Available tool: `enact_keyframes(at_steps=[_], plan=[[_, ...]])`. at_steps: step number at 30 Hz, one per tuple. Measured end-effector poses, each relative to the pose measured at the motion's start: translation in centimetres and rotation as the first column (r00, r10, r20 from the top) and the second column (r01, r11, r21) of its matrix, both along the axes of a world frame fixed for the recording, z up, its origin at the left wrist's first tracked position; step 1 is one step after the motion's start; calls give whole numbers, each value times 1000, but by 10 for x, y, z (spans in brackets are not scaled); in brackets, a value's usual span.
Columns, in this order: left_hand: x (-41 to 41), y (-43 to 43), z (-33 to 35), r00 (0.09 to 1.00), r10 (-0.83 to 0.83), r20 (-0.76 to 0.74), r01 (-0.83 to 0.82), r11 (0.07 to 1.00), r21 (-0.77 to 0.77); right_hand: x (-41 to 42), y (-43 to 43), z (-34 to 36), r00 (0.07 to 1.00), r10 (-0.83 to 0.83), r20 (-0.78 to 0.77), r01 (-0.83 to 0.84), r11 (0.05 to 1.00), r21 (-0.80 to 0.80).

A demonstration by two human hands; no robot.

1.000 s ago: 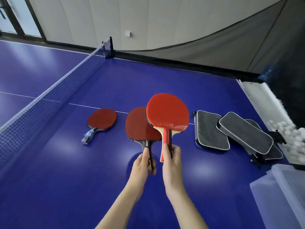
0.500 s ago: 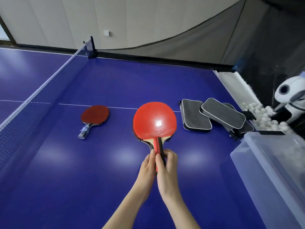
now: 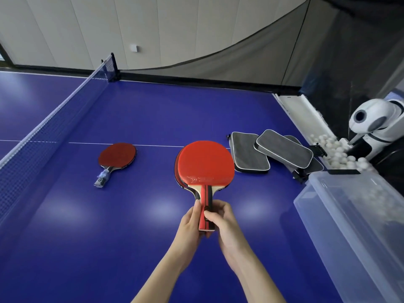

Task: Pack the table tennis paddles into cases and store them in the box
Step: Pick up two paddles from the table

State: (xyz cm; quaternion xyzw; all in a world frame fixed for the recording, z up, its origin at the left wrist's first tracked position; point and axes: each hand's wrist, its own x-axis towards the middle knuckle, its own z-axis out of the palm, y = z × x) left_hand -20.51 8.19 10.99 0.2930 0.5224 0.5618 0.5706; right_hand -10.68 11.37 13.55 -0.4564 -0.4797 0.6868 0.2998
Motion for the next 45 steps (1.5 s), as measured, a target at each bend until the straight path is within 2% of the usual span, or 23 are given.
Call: enact_keyframes(at_steps=[4, 14, 22, 28, 30, 34, 39, 45], plan=[[5, -1, 3, 999, -23, 29, 22, 1000, 16, 15, 10, 1, 996, 66, -60, -68, 997, -35], [13, -2, 10, 984, -48, 173, 49, 999, -3, 35, 7, 3, 976, 202, 78, -212, 966, 147], [10, -5, 13, 982, -149, 117, 150, 989, 3, 42, 5, -2, 974, 216, 67, -225, 960, 169], [11, -8, 15, 989, -132, 66, 132, 991, -1, 42, 5, -4, 974, 219, 61, -226, 963, 148], [11, -9, 16, 990, -126, 64, 126, 992, 4, 42, 14, -3, 988, 154, 34, -156, 983, 94], [11, -13, 12, 990, -112, 83, 115, 993, -31, 43, 53, 2, 986, -152, -73, 144, 983, -112], [13, -22, 0, 985, -163, 61, 166, 985, -43, 35, 95, 16, 978, -124, -165, 92, 977, -192], [17, -30, -16, 971, -238, -15, 234, 963, -133, 31, 109, -5, 968, -252, -2, 246, 949, -197]])
